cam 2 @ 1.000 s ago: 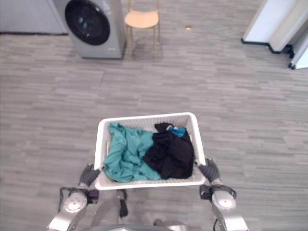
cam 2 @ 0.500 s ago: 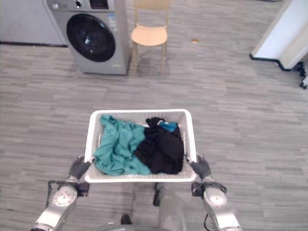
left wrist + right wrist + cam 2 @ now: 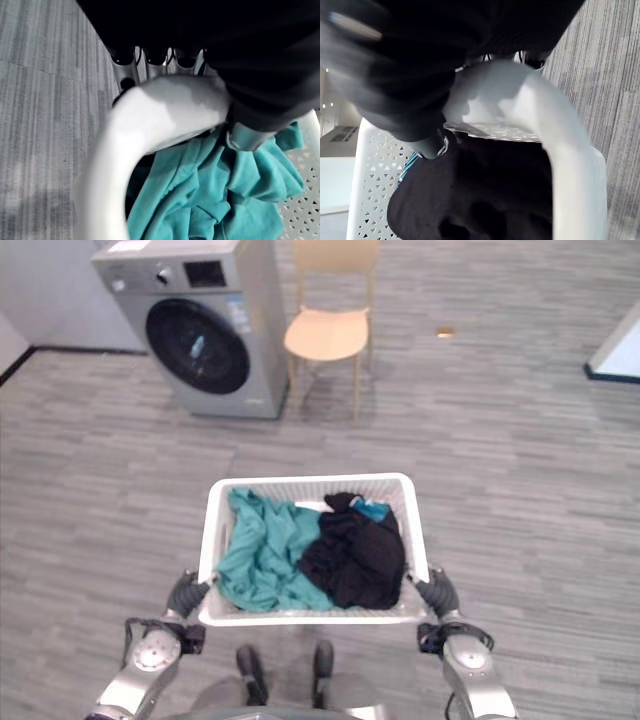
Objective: Grab the laundry basket,head to the washer,open it,put in the laundry and shut it.
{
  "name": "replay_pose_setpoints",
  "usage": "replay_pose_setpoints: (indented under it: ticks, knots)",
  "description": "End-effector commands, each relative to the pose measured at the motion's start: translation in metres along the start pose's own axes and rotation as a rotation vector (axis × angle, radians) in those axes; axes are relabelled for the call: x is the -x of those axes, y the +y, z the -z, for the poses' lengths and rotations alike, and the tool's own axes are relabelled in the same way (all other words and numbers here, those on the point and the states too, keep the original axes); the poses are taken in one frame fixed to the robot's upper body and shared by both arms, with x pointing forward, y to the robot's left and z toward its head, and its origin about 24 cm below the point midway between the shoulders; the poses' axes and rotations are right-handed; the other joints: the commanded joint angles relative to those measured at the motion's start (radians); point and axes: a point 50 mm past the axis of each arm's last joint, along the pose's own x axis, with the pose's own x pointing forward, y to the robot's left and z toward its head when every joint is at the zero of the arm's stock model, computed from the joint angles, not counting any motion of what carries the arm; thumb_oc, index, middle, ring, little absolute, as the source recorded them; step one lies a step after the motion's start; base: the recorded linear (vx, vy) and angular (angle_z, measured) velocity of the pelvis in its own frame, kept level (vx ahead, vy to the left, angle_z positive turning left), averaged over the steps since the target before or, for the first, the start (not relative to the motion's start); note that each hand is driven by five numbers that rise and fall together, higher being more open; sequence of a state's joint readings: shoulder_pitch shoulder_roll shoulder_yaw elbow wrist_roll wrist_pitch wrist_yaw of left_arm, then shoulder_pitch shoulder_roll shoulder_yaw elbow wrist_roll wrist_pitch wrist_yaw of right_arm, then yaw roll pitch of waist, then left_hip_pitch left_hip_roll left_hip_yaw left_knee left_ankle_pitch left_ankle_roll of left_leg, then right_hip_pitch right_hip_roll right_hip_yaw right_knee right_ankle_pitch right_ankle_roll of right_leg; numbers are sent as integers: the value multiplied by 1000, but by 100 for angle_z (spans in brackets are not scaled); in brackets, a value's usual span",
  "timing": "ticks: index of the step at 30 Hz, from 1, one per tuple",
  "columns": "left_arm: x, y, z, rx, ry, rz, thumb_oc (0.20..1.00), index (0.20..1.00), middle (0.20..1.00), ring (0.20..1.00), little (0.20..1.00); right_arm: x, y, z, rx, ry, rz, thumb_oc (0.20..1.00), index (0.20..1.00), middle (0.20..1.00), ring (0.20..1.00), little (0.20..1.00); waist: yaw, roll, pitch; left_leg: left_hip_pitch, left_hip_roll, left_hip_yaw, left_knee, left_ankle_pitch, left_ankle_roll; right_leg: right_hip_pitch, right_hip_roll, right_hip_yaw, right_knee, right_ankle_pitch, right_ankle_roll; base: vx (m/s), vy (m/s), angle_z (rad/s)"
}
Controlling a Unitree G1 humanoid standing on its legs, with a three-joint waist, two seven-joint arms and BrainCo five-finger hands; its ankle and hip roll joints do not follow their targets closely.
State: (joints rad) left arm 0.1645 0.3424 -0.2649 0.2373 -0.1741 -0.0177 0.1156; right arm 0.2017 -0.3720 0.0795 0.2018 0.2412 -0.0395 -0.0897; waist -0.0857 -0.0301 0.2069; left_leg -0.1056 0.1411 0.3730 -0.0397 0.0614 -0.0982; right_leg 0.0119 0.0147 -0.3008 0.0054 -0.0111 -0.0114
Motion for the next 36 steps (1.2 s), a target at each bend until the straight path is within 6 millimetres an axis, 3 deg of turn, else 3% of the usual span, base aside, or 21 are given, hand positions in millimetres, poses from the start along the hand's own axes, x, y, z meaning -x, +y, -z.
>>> replay_pose_setpoints:
  ticks: [1,4,8,9,10,11,13,14,15,16,17,18,19,21,22,26,30,31,32,33,36]
  knots:
    - [-4,6,-48,93,-249,7,200,200,200,200,200,3,-1,-39,-96,-221,-42,200,200,200,200,200,-3,11,-11,-53,5,-18,-13,36,-4,100,-55,96,74,-186,88,312,9,-60]
    - [-3,7,-44,94,-232,-1,200,200,200,200,200,3,2,-38,-97,-216,-54,200,200,200,200,200,22,15,-20,-92,10,-69,-35,62,-6,166,-34,153,112,-246,85,653,64,-60]
    - [0,8,-38,78,-210,9,200,200,200,200,200,4,4,-36,-93,-208,-72,200,200,200,200,200,42,9,-44,-96,2,-75,12,79,9,217,-39,192,150,-286,96,527,119,-55]
    - [-1,7,-36,73,-199,17,200,200,200,200,200,2,9,-35,-73,-201,-85,200,200,200,200,200,49,-15,-49,-90,-44,-78,53,65,42,178,-83,199,307,-177,148,642,239,-61]
    - [-2,9,-37,59,-202,21,200,200,200,200,200,2,11,-36,-68,-205,-101,200,200,200,200,200,47,-22,-42,-78,-56,-68,62,50,57,122,-102,205,423,-95,175,465,192,-62]
    - [-2,9,-37,59,-203,21,200,200,200,200,200,2,11,-36,-68,-206,-101,200,200,200,200,200,50,-19,-45,-82,-51,-67,62,51,57,116,-98,208,424,-92,174,231,128,-46]
    - [-3,13,-39,37,-207,13,200,200,200,200,200,1,16,-38,-49,-218,-125,200,200,200,200,200,38,-21,-30,-29,-72,-50,52,15,83,-2,-130,199,570,-2,201,263,120,-20]
    - [-4,14,-39,38,-207,11,200,200,200,200,200,0,18,-38,-44,-215,-131,200,200,200,200,200,32,-16,-23,-6,-78,-46,43,5,89,-45,-133,194,594,-1,200,284,113,5]
    - [-5,14,-40,41,-210,10,200,200,200,200,200,0,20,-37,-42,-211,-137,200,200,200,200,200,23,-6,-12,28,-84,-44,27,-9,90,-96,-127,179,577,-33,188,421,92,34]
    - [-5,15,-43,56,-225,9,200,200,200,200,200,-2,20,-37,-45,-205,-141,200,200,200,200,200,2,12,13,79,-89,-50,9,-35,79,-183,-103,129,466,-100,163,474,51,62]
    - [-6,15,-44,62,-227,13,200,200,200,200,200,-2,18,-35,-48,-197,-135,200,200,200,200,200,-3,12,14,96,-96,-55,7,-53,70,-198,-105,118,405,-115,166,466,-58,63]
    - [-6,15,-45,68,-230,17,200,200,200,200,200,-2,17,-33,-57,-187,-124,200,200,200,200,200,-17,11,23,106,-96,-53,10,-54,63,-205,-100,90,282,-95,152,236,-79,54]
    - [-6,15,-45,68,-230,17,200,200,200,200,200,-2,17,-33,-57,-187,-125,200,200,200,200,200,-20,12,26,109,-95,-56,10,-55,62,-198,-98,86,276,-93,151,221,-142,57]
    - [-9,18,-41,53,-202,-20,200,200,200,200,200,-2,12,-23,-74,-150,-76,200,200,200,200,200,-43,6,30,135,-92,-63,6,-82,40,-211,-101,91,110,-59,158,393,-206,109]
    - [-12,3,-49,61,-249,49,200,200,200,200,200,4,12,-21,-61,-144,-102,200,200,200,200,200,-73,-13,18,144,-105,-86,52,-131,31,-194,-91,172,103,-45,152,522,-258,104]
    - [-15,-6,-55,76,-268,95,200,200,200,200,200,8,-1,-19,-50,-140,-70,200,200,200,200,200,-82,-19,1,119,-98,-100,192,-163,13,-139,-95,149,69,-39,113,311,-175,132]
    - [-19,-10,-66,63,-298,120,200,200,200,200,200,4,-11,-25,-36,-156,-33,200,200,200,200,200,-72,-37,7,9,-48,-62,287,-136,13,-64,-103,122,49,-74,83,221,-110,68]
    - [-18,-7,-63,56,-284,104,200,200,200,200,200,4,-10,-24,-29,-144,-38,200,200,200,200,200,-64,-19,0,-6,-46,-59,213,-96,17,-35,-76,123,59,-109,78,305,-45,37]
    - [-18,-7,-62,56,-284,104,200,200,200,200,200,4,-10,-23,-28,-143,-38,200,200,200,200,200,-64,-19,1,-1,-47,-58,211,-98,16,-32,-78,123,61,-113,78,411,-11,5]
    - [-16,-4,-60,56,-277,88,200,200,200,200,200,3,-9,-23,-24,-140,-38,200,200,200,200,200,-51,-9,-2,-20,-35,-44,144,-40,10,-1,-58,126,64,-137,77,181,2,-44]
    - [-14,1,-57,58,-270,65,200,200,200,200,200,2,-7,-23,-36,-142,-43,200,200,200,200,200,-32,-5,-1,-42,-32,-63,67,7,4,34,-40,144,67,-159,76,268,12,-48]
